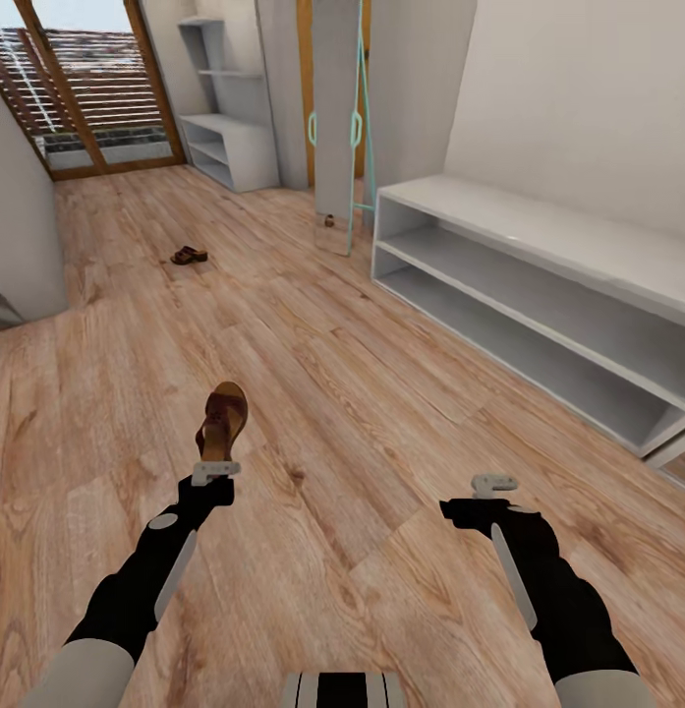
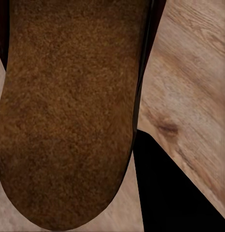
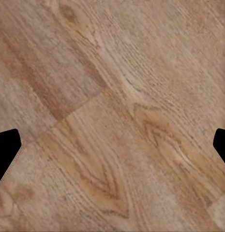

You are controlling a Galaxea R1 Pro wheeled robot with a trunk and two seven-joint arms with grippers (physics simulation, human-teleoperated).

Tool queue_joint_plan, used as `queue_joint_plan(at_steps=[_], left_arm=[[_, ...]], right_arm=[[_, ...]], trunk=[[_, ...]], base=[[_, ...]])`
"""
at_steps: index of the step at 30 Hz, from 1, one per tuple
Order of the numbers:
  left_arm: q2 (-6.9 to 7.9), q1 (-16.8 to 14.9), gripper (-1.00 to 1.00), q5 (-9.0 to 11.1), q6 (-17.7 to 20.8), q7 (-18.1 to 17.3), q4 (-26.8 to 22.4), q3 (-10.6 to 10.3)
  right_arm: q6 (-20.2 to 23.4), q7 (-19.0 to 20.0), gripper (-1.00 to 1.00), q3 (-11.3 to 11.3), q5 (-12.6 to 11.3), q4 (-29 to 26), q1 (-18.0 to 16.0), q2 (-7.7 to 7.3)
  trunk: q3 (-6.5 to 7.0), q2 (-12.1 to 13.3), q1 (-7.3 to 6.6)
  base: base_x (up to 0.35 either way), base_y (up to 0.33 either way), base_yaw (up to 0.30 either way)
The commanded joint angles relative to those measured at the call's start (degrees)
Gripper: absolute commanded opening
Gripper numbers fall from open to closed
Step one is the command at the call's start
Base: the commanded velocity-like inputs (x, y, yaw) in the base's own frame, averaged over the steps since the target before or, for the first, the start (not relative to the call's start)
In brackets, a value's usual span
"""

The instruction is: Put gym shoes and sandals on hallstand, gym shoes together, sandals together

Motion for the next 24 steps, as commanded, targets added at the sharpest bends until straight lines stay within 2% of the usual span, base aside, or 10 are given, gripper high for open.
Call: queue_joint_plan(at_steps=[1,8,12,24], left_arm=[[-0.01,0.0,-1.0,0.0,0.4,-0.2,-0.1,0.0],[-0.05,0.0,-1.0,0.0,0.4,-0.2,-0.1,0.0],[-0.06,0.0,-1.0,0.0,0.4,-0.2,-0.1,0.0],[-0.05,0.0,-1.0,0.0,1.5,-0.2,-0.1,0.1]], right_arm=[[0.3,0.0,1.0,0.4,-0.1,-0.1,0.0,-0.01],[0.3,-0.1,1.0,3.3,-0.1,-0.1,0.0,-0.01],[0.3,-0.1,1.0,4.0,-0.1,0.0,0.0,-0.01],[0.2,-0.1,1.0,4.4,-0.2,0.0,0.0,-0.01]], trunk=[[0.24,0.4,-0.23],[1.06,0.8,-0.45],[1.43,0.8,-0.45],[2.53,0.8,-0.45]], base=[[0.0,0.0,0.069],[0.0,0.0,0.069],[0.0,0.0,0.07],[0.0,0.0,0.07]])
